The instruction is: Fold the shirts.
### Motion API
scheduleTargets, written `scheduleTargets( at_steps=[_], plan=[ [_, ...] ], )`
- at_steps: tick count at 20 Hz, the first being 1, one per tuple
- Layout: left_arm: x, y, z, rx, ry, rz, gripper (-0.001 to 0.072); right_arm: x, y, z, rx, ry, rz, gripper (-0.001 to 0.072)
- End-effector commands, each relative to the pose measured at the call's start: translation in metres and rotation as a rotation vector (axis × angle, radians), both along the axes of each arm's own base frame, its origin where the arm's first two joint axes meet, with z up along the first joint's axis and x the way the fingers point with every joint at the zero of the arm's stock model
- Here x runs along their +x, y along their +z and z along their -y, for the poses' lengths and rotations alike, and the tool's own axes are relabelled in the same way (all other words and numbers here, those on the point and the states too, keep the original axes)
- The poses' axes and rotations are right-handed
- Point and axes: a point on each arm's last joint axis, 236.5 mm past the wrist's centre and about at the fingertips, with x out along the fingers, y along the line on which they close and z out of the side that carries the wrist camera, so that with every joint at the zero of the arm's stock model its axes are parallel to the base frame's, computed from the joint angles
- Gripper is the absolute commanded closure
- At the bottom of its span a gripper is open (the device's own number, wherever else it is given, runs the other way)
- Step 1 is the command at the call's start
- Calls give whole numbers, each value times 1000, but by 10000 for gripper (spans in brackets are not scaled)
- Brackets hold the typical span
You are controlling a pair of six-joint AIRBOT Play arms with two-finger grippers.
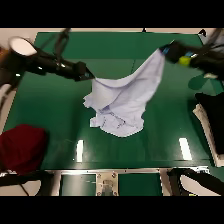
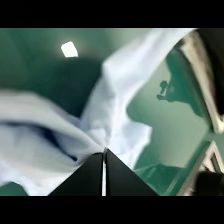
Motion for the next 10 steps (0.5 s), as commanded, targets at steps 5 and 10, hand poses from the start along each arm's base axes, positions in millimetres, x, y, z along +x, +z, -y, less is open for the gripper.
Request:
scheduleTargets(
  at_steps=[5,10],
  plan=[
    [41,-95,-14,32,103,-104,42,6,-191,-18,-28,4,-377,625],
    [31,-46,-82,-18,45,-192,43,-6,-141,42,40,11,-390,385]
  ],
)
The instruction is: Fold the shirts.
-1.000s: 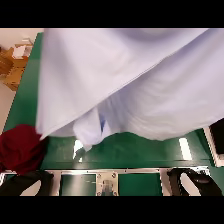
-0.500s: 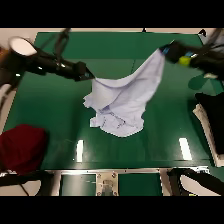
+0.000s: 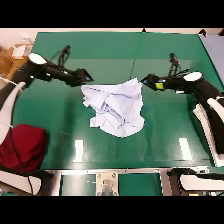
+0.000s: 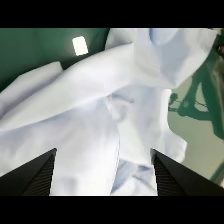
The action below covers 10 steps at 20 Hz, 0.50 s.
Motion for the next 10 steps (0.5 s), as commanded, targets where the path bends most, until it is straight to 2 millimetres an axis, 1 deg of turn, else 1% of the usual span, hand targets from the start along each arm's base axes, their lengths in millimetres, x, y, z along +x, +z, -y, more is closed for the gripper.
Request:
scheduleTargets(
  at_steps=[1,2,3,4,5,6,7,8,9,10],
  plan=[
    [-24,13,-47,-29,-50,-121,42,-21,12,43,25,3,-55,386],
    [-37,3,-63,-11,-55,-181,43,-27,8,60,15,-15,-77,388],
    [-50,-11,-74,9,-53,-253,43,-33,0,70,22,-33,-104,389],
    [-63,-24,-79,13,-56,-308,43,-40,-13,77,30,-54,-137,405],
    [-75,-39,-77,4,-55,-360,43,-48,-26,79,36,-68,-168,475],
    [-86,-56,-71,-7,-46,-408,43,-55,-40,77,41,-77,-202,504],
    [-94,-74,-64,-3,-27,-439,43,-62,-53,75,42,-84,-229,503],
    [-97,-91,-58,12,-5,-446,43,-68,-65,71,42,-87,-254,504],
    [-97,-107,-53,31,30,-443,43,-72,-73,67,40,-86,-271,504],
    [-92,-118,-49,46,65,-423,43,-75,-79,64,37,-83,-282,505]
  ],
)
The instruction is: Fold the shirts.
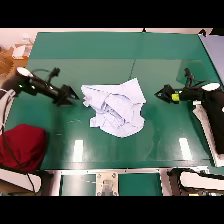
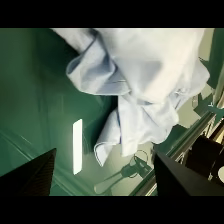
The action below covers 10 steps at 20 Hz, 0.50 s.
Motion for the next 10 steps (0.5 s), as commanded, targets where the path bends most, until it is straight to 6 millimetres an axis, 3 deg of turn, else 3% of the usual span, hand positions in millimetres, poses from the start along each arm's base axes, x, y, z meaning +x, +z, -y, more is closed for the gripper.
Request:
scheduleTargets(
  at_steps=[1,4,5,6,10],
  plan=[
    [1,-45,9,70,88,5,43,-15,-27,-8,-1,2,-62,505],
    [27,-53,22,125,139,112,52,-14,-38,-25,-14,30,-68,505],
    [33,-55,27,139,147,143,193,-13,-42,-30,-22,38,-69,505],
    [37,-56,32,149,148,164,289,-12,-46,-36,-29,47,-69,505],
    [47,-57,41,169,165,214,295,-12,-58,-55,-31,70,-80,500]
  ],
)
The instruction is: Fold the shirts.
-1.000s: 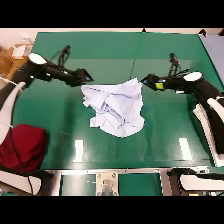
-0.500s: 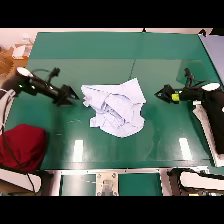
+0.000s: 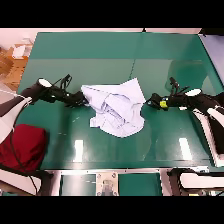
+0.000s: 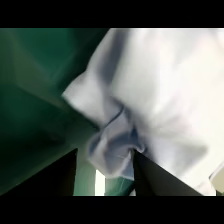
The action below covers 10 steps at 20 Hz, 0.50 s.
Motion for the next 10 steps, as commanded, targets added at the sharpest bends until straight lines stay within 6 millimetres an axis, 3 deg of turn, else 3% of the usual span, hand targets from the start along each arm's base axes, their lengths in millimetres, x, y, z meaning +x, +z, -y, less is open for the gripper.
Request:
scheduleTargets(
  at_steps=[1,2,3,4,10],
  plan=[
    [16,-5,0,41,40,65,296,2,-11,-15,-3,9,-6,469],
    [17,-3,1,41,37,67,325,2,-13,-17,1,7,-9,403],
    [17,-2,2,38,27,71,572,3,-14,-19,4,0,-9,406],
    [16,1,3,35,3,82,684,6,-15,-18,2,-10,-4,406],
    [20,44,17,-14,-103,110,685,25,-13,-20,18,-34,13,407]
  ],
)
